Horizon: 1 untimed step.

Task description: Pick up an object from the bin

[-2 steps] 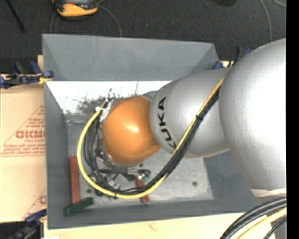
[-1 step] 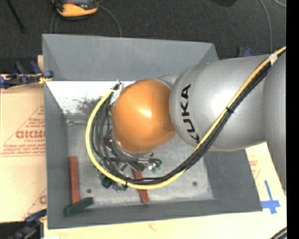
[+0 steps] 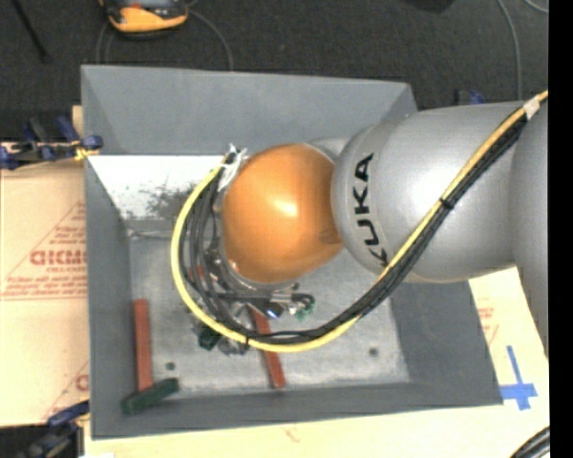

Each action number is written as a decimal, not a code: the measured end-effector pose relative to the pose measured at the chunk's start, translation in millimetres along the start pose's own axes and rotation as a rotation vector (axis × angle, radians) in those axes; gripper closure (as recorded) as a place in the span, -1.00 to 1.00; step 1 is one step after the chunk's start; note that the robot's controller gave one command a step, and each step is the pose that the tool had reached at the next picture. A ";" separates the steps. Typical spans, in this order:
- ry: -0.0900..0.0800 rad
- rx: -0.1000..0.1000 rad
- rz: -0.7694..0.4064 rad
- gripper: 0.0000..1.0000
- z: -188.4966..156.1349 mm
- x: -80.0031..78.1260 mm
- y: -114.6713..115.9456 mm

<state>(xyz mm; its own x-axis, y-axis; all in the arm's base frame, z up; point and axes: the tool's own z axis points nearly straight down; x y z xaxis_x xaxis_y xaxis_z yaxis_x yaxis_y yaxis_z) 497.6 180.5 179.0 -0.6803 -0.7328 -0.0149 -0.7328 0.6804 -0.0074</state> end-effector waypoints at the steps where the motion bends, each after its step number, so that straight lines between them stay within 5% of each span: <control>1: 0.018 -0.010 -0.007 1.00 23.1 12.8 2.7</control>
Offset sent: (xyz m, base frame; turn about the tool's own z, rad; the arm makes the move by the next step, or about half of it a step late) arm 0.0048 -0.0066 0.0618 0.0060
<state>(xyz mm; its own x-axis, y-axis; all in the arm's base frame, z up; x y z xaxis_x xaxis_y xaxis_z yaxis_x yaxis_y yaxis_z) 487.3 173.1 155.7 -0.6752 -0.7376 0.0027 -0.7376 0.6752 0.0031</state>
